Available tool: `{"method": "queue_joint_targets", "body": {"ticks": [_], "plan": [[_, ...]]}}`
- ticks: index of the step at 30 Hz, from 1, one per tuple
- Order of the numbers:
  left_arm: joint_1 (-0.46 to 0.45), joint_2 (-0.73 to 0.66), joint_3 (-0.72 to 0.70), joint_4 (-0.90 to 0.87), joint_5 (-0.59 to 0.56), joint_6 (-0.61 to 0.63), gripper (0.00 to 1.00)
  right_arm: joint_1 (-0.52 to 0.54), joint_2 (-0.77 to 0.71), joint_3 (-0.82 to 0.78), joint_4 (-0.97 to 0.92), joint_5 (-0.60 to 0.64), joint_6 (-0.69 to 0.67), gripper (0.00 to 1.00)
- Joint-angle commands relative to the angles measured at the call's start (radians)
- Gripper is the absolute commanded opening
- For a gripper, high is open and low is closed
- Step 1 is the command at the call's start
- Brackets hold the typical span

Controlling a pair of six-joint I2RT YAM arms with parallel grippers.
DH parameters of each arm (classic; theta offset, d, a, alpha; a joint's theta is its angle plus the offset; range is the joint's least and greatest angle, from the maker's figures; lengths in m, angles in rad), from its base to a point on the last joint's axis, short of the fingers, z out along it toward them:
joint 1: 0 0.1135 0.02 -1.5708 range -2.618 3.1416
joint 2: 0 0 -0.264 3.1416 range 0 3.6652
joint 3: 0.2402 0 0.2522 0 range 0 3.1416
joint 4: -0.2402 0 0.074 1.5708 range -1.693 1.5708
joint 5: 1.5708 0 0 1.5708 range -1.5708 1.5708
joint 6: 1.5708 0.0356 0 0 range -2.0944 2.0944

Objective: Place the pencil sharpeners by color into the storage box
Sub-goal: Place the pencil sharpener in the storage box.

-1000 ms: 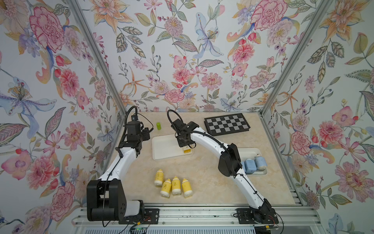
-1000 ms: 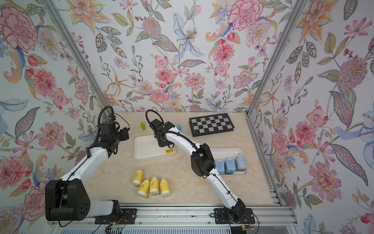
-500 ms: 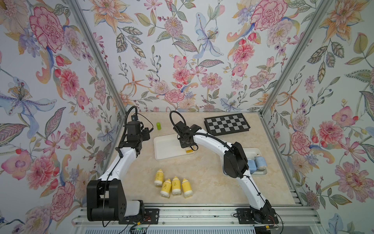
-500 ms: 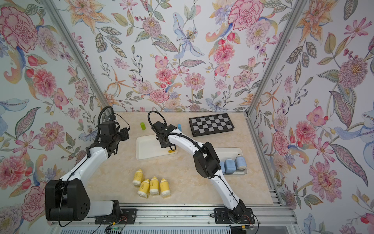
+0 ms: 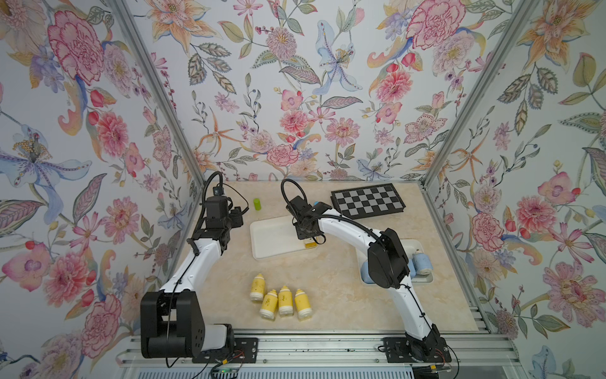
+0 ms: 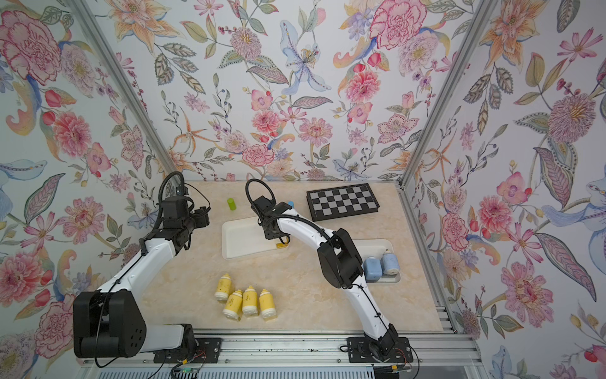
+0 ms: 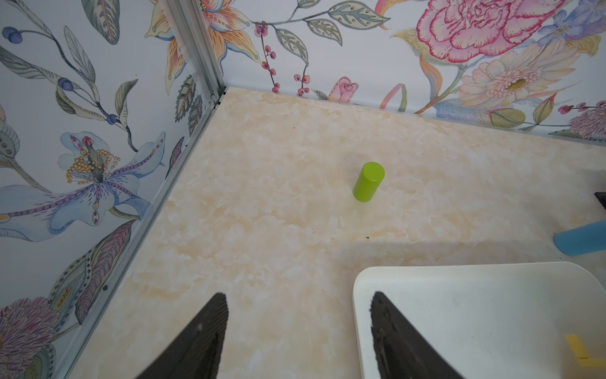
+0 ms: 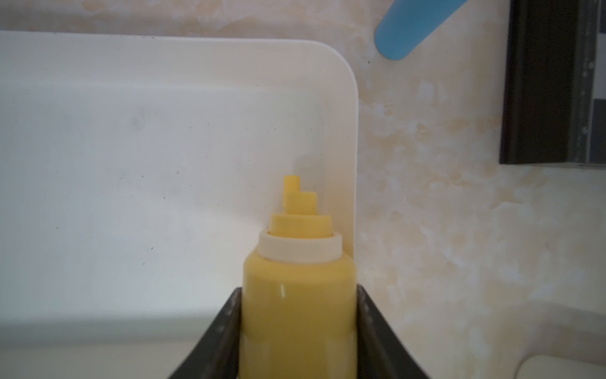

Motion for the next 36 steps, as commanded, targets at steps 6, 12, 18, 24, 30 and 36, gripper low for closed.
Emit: {"method": "queue_joint_targets", "body": {"ticks": [6,12,18,24,30,36], "plan": [[-0.009,0.006,-0.012,0.009,0.001,0.007,0.71,-0.002,-0.060,-0.051,0.007,-0.011,0.002,0.59],[-0.010,0.008,-0.013,0.009,0.002,0.007,0.71,0.000,-0.071,-0.058,0.007,-0.003,0.000,0.63],[-0.010,0.006,-0.014,0.010,0.000,0.007,0.71,0.006,-0.112,-0.066,0.007,0.010,-0.001,0.66],[-0.010,-0.001,-0.013,0.009,-0.006,0.007,0.71,0.027,-0.260,-0.159,0.004,0.022,-0.010,0.68],[-0.010,-0.021,-0.016,0.011,-0.016,0.006,0.71,0.114,-0.507,-0.391,-0.078,-0.053,0.029,0.71],[-0.011,-0.039,-0.016,0.013,-0.015,0.001,0.71,0.272,-0.653,-0.556,-0.230,-0.151,0.247,0.71]]}}
